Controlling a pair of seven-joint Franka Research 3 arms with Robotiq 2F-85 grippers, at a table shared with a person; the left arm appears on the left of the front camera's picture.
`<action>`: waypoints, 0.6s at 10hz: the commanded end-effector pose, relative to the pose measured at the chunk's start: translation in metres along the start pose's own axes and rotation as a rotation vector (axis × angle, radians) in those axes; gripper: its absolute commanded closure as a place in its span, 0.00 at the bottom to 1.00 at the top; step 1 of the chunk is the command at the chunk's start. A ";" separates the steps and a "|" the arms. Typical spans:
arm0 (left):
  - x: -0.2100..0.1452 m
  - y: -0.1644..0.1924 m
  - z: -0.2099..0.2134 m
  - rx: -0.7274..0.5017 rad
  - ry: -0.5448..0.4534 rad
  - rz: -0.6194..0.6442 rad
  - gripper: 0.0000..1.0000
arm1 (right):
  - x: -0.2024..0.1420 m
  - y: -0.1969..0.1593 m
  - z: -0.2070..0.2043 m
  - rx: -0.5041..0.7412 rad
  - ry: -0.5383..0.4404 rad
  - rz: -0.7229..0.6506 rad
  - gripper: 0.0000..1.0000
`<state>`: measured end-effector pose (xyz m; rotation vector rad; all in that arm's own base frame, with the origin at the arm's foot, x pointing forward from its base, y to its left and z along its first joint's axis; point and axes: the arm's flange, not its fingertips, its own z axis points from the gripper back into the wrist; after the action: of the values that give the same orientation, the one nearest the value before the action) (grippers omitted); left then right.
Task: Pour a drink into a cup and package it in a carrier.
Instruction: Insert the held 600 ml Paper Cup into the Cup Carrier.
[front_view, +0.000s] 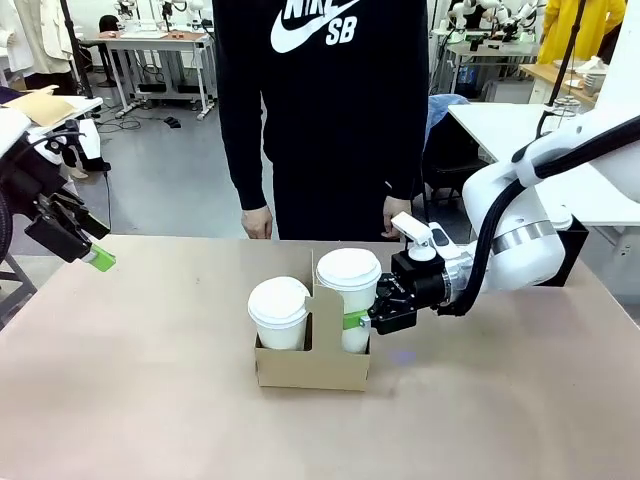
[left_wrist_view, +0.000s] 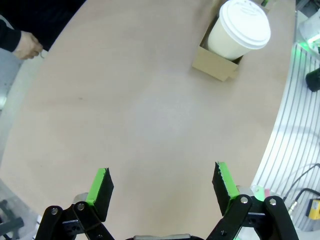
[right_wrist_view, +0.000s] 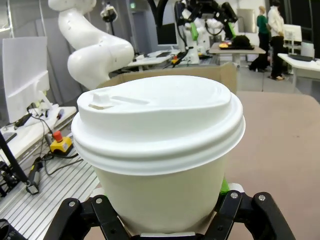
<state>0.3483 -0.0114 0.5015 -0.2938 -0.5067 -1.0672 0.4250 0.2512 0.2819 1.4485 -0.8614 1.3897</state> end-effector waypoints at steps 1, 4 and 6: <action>0.000 0.000 0.001 -0.012 -0.014 -0.006 0.00 | -0.005 -0.009 0.001 0.063 -0.005 0.013 0.23; 0.000 0.000 0.001 -0.012 -0.014 -0.006 0.00 | -0.021 -0.012 0.000 0.106 -0.002 0.019 0.23; 0.000 0.000 0.001 -0.012 -0.014 -0.006 0.00 | -0.027 -0.012 0.002 0.136 0.003 0.039 0.23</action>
<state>0.3483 -0.0114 0.5015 -0.2939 -0.5067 -1.0671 0.4276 0.2540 0.2519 1.5132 -0.7898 1.4540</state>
